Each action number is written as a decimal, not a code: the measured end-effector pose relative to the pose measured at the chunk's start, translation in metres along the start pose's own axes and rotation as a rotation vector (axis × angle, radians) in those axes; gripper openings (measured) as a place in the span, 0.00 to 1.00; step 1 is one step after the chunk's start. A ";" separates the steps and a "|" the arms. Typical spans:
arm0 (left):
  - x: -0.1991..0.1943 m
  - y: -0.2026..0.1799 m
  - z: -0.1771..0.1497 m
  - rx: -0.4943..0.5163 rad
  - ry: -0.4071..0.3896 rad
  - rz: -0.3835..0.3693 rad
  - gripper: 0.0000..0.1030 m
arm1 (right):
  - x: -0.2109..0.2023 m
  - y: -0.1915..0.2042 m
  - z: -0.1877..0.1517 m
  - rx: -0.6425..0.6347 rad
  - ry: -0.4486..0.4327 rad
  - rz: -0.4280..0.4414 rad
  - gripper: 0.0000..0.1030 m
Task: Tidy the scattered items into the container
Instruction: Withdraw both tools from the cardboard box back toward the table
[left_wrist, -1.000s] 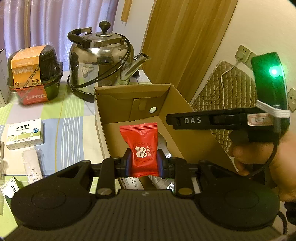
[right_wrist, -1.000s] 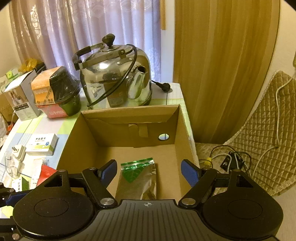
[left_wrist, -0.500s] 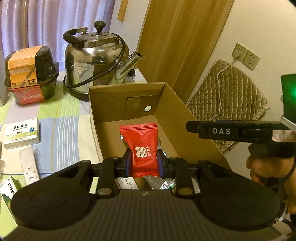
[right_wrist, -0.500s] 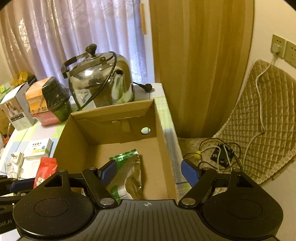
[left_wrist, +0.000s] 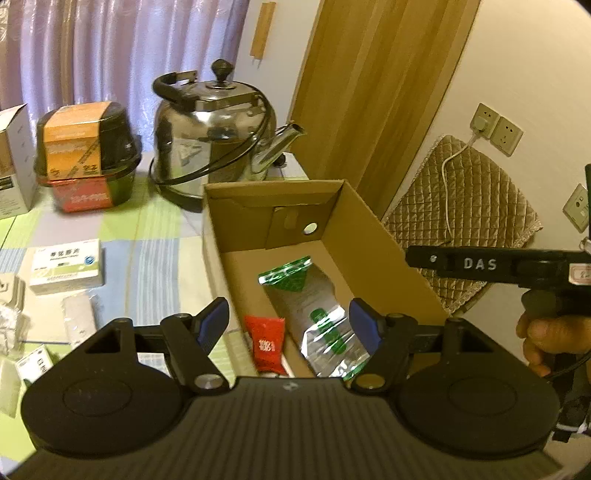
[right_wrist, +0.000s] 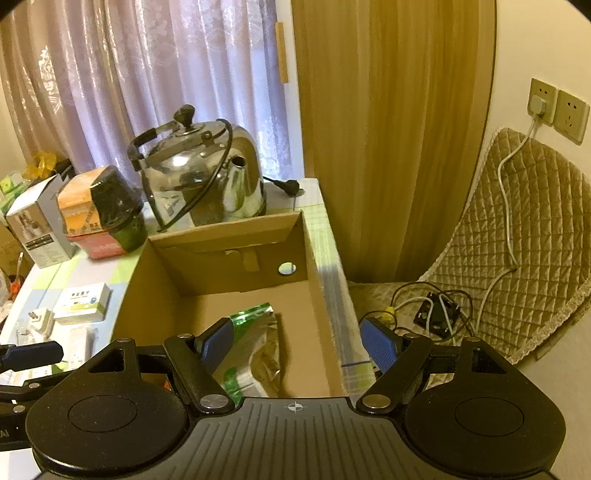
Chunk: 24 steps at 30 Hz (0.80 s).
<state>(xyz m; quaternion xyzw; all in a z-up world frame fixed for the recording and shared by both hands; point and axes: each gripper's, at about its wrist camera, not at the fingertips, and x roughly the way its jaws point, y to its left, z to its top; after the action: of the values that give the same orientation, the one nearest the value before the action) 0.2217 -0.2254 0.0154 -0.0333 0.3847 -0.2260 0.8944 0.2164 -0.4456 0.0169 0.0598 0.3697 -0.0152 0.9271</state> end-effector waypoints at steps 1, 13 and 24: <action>-0.004 0.002 -0.002 -0.001 0.000 0.003 0.65 | -0.003 0.002 -0.001 0.000 0.000 0.002 0.79; -0.068 0.038 -0.039 -0.039 -0.001 0.056 0.66 | -0.060 0.048 -0.033 0.012 0.000 0.073 0.79; -0.149 0.105 -0.092 -0.082 -0.002 0.208 0.89 | -0.116 0.104 -0.081 0.030 -0.003 0.163 0.79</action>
<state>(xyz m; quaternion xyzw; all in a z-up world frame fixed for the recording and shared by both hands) 0.1073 -0.0567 0.0271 -0.0301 0.3939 -0.1159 0.9113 0.0839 -0.3346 0.0489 0.1038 0.3622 0.0548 0.9247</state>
